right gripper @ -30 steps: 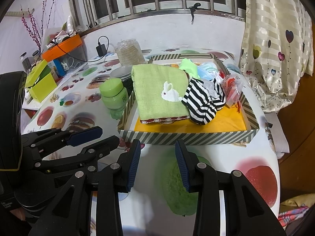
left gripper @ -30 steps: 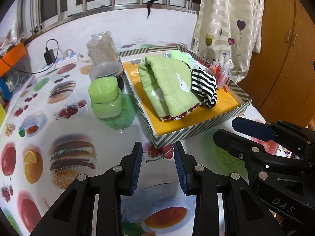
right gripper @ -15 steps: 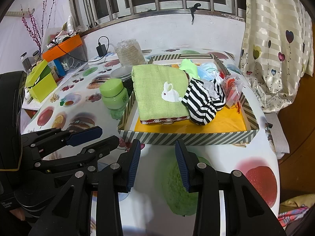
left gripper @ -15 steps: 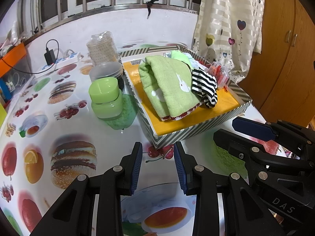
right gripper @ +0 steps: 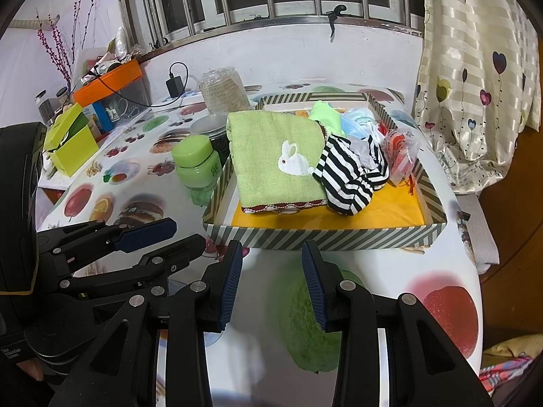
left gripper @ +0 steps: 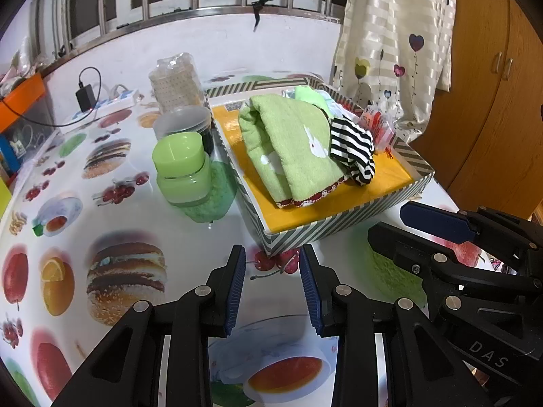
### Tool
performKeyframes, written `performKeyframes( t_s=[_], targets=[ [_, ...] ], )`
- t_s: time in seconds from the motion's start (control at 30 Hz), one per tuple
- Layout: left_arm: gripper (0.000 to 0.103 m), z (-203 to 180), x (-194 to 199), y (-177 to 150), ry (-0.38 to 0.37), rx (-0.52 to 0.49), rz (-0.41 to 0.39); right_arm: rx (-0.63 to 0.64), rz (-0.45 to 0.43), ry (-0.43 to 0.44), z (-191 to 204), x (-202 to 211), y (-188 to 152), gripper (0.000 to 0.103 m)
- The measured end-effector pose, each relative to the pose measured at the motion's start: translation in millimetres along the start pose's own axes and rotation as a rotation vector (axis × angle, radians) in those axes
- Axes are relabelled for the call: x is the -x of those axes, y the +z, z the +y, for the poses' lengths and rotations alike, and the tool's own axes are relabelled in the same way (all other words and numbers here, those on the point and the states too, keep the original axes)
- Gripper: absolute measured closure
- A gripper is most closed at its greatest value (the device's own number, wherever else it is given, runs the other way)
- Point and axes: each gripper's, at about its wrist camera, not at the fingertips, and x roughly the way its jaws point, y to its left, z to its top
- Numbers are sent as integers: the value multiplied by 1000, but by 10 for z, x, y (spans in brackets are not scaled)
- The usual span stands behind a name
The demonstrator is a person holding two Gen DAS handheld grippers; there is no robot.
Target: Organize soft objects
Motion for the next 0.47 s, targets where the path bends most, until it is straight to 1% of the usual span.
performKeyframes(
  t_s=[0.47],
  targets=[
    [72,26,-4,-6,-1,1,0,0,1,-1,5,0,-1,65]
  ],
)
